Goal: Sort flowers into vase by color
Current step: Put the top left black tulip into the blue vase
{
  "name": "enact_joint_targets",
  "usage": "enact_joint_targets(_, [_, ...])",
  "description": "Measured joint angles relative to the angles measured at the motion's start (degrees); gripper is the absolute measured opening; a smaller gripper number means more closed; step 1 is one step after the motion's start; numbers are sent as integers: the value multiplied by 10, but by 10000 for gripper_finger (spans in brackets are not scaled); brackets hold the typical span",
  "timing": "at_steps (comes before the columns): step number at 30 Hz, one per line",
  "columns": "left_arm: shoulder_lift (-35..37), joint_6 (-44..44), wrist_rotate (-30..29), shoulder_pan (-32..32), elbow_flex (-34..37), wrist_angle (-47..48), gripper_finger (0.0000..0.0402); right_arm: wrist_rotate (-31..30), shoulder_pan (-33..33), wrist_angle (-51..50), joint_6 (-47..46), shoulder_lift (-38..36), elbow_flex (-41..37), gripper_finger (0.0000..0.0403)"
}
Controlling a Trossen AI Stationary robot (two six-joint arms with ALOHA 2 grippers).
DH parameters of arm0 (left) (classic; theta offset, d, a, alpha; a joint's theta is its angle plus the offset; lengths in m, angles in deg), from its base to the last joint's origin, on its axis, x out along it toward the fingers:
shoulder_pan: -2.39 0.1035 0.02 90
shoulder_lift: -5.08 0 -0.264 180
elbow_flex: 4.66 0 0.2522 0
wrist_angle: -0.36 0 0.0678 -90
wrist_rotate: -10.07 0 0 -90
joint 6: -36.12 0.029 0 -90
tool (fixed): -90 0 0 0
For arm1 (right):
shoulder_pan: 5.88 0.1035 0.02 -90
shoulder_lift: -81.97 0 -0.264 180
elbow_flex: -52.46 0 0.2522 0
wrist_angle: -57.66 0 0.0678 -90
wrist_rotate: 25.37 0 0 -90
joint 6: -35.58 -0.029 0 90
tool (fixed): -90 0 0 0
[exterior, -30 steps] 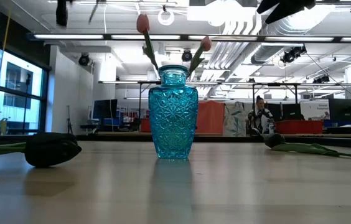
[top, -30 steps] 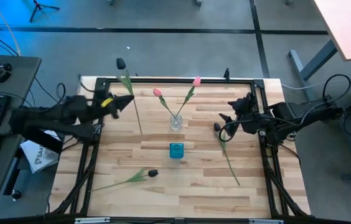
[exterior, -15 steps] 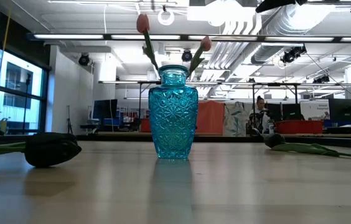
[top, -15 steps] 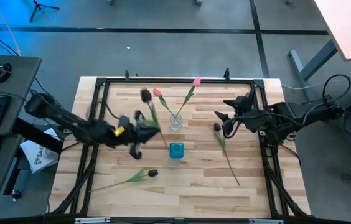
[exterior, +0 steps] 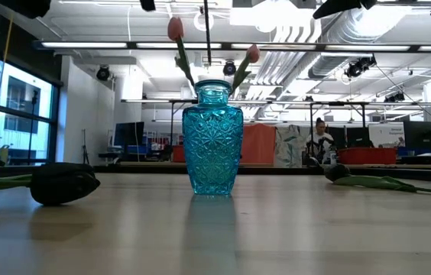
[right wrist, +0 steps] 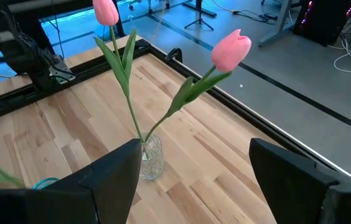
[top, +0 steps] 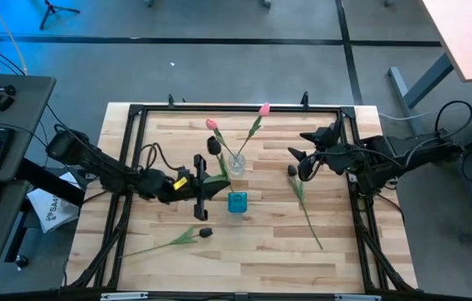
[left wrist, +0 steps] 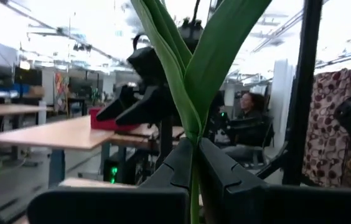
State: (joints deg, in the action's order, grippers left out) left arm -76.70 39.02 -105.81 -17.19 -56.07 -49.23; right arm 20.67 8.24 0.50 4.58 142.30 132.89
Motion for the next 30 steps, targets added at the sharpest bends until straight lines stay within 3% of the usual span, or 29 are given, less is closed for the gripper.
enact_joint_targets(10, [0,-41,25,42,0,71,0,0,0,0,4,0,0,296])
enact_joint_targets(14, [0,-71,60,54,4,72,0,0,0,0,13,0,0,296])
enact_joint_targets(23, [0,-75,63,53,4,102,6,0,0,-2,15,0,0,296])
enact_joint_targets(30, [0,-114,52,54,4,124,36,0,0,-2,15,0,0,296])
